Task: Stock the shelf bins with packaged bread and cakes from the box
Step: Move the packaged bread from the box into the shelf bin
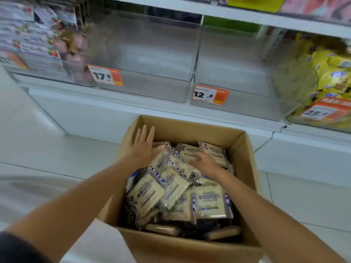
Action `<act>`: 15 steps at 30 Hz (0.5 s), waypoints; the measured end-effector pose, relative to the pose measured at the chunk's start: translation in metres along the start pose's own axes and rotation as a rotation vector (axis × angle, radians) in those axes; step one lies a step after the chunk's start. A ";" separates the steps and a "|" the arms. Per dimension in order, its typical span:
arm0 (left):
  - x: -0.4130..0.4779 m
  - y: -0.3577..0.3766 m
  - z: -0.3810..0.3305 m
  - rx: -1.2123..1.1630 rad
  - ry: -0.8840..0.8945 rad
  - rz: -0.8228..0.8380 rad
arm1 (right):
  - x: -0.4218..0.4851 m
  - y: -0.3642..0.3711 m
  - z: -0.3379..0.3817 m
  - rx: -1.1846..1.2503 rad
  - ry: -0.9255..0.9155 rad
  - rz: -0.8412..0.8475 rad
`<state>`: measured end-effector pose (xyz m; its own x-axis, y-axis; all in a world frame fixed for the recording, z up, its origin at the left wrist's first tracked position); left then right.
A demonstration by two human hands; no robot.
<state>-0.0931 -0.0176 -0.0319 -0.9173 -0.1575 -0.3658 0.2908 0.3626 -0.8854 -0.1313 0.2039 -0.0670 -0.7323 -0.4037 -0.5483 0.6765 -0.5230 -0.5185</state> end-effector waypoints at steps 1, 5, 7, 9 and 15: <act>0.000 0.001 0.002 0.010 0.009 -0.008 | 0.007 0.006 -0.001 0.034 0.034 0.017; 0.000 0.000 0.006 0.042 0.072 -0.041 | 0.023 0.024 -0.011 -0.022 0.170 0.073; -0.002 -0.003 0.000 0.009 0.103 -0.039 | 0.025 0.027 -0.011 0.014 0.147 0.112; -0.001 -0.009 -0.005 -0.039 0.118 -0.052 | 0.022 0.019 -0.002 0.077 0.073 0.128; 0.006 -0.019 -0.012 -0.672 -0.042 -0.028 | 0.002 -0.070 0.014 0.630 -0.023 -0.139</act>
<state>-0.1071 -0.0145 -0.0141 -0.9066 -0.2056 -0.3685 0.0224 0.8486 -0.5286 -0.1817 0.2291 -0.0224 -0.8159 -0.3134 -0.4859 0.4056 -0.9091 -0.0948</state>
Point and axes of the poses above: each hand's wrist, its own x-axis towards the middle knuckle, its own y-axis out of the palm, z = x × y, the point moved 10 cm from there along x, towards the middle knuckle, and after that the axes turned 3 degrees about z, right-handed, at the moved point
